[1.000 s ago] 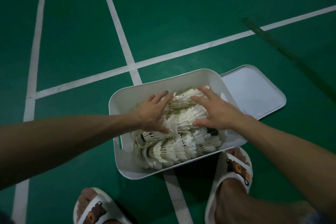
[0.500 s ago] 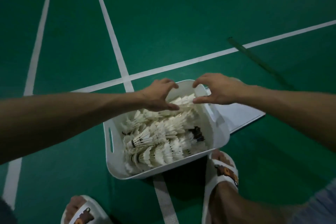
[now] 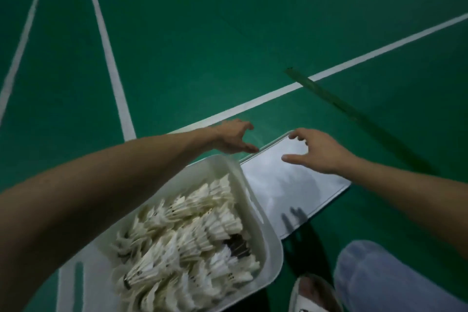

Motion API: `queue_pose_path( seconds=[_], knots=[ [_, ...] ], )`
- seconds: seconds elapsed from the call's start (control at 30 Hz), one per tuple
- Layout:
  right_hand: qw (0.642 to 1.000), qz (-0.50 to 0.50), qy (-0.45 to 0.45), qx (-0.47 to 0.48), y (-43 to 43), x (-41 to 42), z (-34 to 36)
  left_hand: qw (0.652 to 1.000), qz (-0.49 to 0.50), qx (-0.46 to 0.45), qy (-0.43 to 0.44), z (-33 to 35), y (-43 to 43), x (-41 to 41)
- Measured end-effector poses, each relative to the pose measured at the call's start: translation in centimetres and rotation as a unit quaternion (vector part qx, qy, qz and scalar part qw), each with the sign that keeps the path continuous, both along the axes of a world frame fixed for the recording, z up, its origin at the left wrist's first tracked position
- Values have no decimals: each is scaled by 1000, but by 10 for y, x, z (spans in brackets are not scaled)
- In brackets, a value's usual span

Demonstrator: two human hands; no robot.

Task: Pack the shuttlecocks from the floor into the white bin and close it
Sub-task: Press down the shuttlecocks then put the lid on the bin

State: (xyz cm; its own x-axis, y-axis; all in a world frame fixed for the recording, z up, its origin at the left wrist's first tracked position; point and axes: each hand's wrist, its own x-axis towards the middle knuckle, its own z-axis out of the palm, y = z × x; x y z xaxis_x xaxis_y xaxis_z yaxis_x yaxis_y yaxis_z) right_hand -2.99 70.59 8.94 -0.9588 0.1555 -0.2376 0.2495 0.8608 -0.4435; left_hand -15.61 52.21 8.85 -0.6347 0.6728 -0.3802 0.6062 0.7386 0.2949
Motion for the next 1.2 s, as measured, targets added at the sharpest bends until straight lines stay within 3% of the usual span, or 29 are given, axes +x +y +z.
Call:
queue_pose_path(
  seconds=[0.17,0.27,0.37,0.53,0.63,0.87,1.03,1.2],
  knots=[
    [989,-140,-32,-34,44,10,-72,998,-13,-20,-63,-53,57,-34],
    [957,-267,-99,-47,52,25,-115,994,-14,-44,-95,-86,78,-48],
    [923,-330,-161,-117,44,44,-147,990,-4,-70,-119,-113,90,-56],
    [890,-379,-89,-238,37,43,-155,980,19,-87,-180,-130,101,-52],
    [876,-403,-47,-262,40,30,-149,971,49,-70,-221,-130,103,-52],
    [870,-411,13,-270,41,1,-130,935,191,73,-291,-118,103,-57],
    [863,-440,54,-241,51,-15,-111,931,267,111,-222,-101,103,-58],
    [851,-456,81,-247,70,-33,-77,918,274,188,-217,-60,97,-58]
  ],
)
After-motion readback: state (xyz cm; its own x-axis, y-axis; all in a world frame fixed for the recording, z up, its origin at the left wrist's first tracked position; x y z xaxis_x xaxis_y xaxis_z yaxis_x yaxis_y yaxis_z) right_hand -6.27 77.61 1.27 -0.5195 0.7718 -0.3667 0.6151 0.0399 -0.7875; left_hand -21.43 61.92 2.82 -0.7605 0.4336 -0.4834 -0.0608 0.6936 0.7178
